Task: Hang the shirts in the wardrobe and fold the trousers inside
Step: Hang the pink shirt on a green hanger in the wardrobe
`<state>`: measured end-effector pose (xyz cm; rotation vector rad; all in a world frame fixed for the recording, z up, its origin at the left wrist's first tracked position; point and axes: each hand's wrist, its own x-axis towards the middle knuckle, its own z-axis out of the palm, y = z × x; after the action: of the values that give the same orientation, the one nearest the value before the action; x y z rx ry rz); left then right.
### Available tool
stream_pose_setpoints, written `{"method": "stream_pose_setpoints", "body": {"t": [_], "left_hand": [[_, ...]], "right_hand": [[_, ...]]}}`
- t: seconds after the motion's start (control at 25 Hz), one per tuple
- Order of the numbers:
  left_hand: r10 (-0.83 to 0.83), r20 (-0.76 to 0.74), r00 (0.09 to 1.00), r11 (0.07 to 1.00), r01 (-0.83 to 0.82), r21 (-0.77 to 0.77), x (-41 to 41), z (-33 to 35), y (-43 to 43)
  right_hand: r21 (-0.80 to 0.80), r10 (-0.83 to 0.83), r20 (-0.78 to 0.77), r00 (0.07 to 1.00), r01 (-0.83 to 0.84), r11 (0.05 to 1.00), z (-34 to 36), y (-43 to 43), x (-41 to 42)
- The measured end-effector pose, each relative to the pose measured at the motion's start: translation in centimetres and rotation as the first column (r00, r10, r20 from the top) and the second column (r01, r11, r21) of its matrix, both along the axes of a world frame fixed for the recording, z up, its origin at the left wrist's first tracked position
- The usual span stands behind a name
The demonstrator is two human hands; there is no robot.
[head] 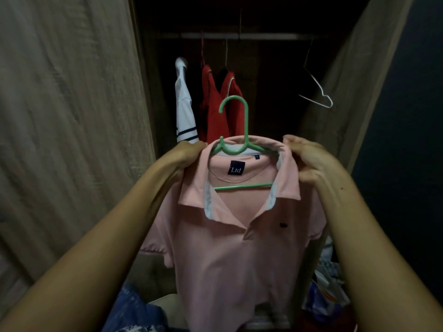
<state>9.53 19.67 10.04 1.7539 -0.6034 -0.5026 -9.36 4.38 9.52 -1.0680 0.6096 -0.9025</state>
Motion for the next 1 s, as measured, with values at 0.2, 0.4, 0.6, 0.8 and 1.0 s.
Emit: {"method": "stream_pose_setpoints", "body": {"t": [0.2, 0.4, 0.6, 0.8, 1.0], "left_hand": [[0.030, -0.087, 0.996, 0.999, -0.031, -0.008, 0.0, 0.4, -0.7], [-0.015, -0.191, 0.982, 1.000, 0.015, 0.001, 0.0, 0.7, -0.5], [-0.063, -0.121, 0.991, 0.998, 0.064, 0.007, 1.1, 0.4, -0.7], [-0.085, -0.086, 0.993, 0.996, 0.084, -0.008, 1.6, 0.3, -0.9], [-0.252, -0.067, 0.965, 0.964, 0.245, -0.101, 2.6, 0.7, -0.1]], "right_hand": [[-0.237, -0.322, -0.107, 0.941, 0.291, 0.927, -2.0, -0.1, 1.2], [-0.478, -0.515, -0.130, 0.847, 0.402, 0.781, -2.8, -0.2, 0.7], [-0.291, -0.485, -0.064, 0.872, 0.448, 0.845, -1.7, -0.1, 0.5], [-0.896, -0.801, -0.423, 0.423, -0.063, 0.440, -0.8, 0.0, -0.9], [-0.827, -0.375, -0.513, 0.772, -0.328, 0.456, -0.9, -1.2, -3.4]]}}
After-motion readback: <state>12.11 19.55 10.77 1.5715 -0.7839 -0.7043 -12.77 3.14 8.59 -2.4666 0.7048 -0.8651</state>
